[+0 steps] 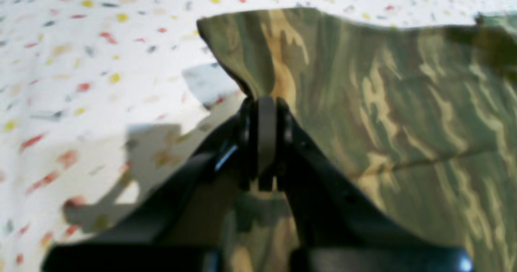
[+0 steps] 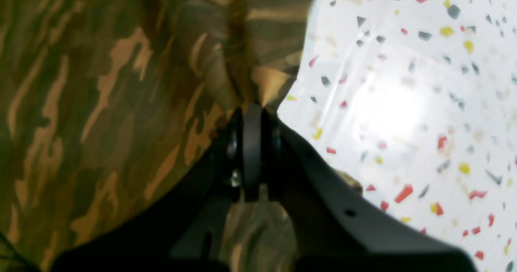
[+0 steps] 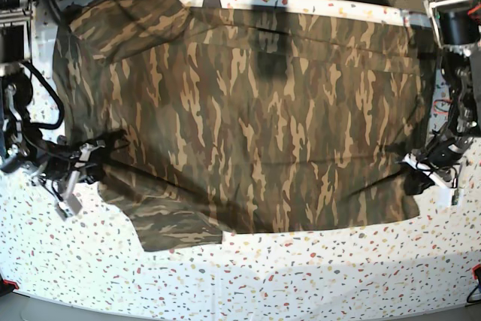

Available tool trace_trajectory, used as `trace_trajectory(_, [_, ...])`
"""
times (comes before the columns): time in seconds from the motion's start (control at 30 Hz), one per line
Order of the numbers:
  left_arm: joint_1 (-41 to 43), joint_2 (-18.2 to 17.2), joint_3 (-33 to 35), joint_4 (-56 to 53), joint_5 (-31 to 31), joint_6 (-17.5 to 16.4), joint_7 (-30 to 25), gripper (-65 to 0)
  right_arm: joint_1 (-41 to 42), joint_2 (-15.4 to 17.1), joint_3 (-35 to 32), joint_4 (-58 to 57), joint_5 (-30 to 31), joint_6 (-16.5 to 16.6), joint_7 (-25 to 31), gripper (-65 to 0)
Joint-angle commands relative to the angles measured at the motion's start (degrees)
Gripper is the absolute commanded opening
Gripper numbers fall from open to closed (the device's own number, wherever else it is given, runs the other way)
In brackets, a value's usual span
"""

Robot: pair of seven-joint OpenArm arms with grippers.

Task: Fold the T-shirt properly
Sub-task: 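Lift the hem and fold it over toward the shoulder edge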

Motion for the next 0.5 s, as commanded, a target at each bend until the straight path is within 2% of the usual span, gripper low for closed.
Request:
trace_trajectory(0.0, [-0.1, -1.2, -0.3, 2.7, -0.7, 0.3, -1.3, -65.0, -0.7, 1.3, 2.6, 2.0, 1.2, 0.1, 0.9, -65.0])
trace_trajectory(0.17, [5.7, -1.9, -0.4, 7.6, -0.7, 2.1, -0.6, -65.0, -9.4, 1.3, 9.7, 7.6, 1.4, 0.1, 0.9, -65.0])
trace_trajectory(0.47, [12.9, -1.9, -0.4, 12.2, -0.7, 2.1, -0.7, -65.0, -22.8, 1.2, 19.9, 17.0, 4.0, 0.3, 1.0, -65.0])
